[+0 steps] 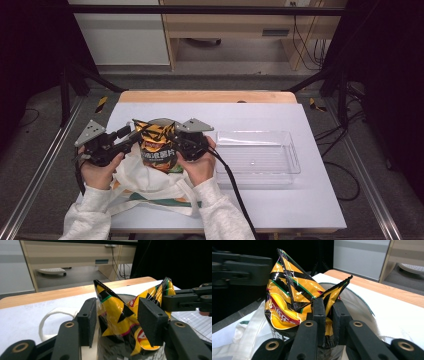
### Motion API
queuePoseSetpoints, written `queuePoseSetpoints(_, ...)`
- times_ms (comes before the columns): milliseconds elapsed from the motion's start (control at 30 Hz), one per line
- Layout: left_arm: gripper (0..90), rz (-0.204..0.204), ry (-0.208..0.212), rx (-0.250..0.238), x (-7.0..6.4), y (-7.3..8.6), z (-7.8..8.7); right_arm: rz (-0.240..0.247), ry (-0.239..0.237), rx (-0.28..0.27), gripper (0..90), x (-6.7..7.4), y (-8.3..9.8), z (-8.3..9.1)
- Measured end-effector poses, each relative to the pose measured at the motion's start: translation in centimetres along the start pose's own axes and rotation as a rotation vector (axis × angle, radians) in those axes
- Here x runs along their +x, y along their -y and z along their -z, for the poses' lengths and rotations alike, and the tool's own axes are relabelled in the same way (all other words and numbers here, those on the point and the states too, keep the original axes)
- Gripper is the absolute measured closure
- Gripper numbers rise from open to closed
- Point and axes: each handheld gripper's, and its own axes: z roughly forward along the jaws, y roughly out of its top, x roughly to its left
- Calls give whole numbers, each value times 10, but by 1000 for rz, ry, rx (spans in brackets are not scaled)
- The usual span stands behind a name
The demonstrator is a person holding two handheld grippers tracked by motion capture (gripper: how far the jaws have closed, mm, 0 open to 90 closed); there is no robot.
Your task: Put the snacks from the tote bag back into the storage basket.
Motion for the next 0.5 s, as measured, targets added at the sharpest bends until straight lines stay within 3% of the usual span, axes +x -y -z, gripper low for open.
queuePoseSetpoints(100, 527, 4, 26, 20, 0, 2, -6, 7, -5, -6, 836, 0, 2, 2)
queuePoseSetpoints(300, 736, 13, 26, 72, -1, 5, -9, 1, -17, -9, 838, 0, 4, 4)
queuePoseSetpoints(500, 843, 27, 10, 84, -4, 6, -8, 6, -11, -24, 835, 2, 4, 4)
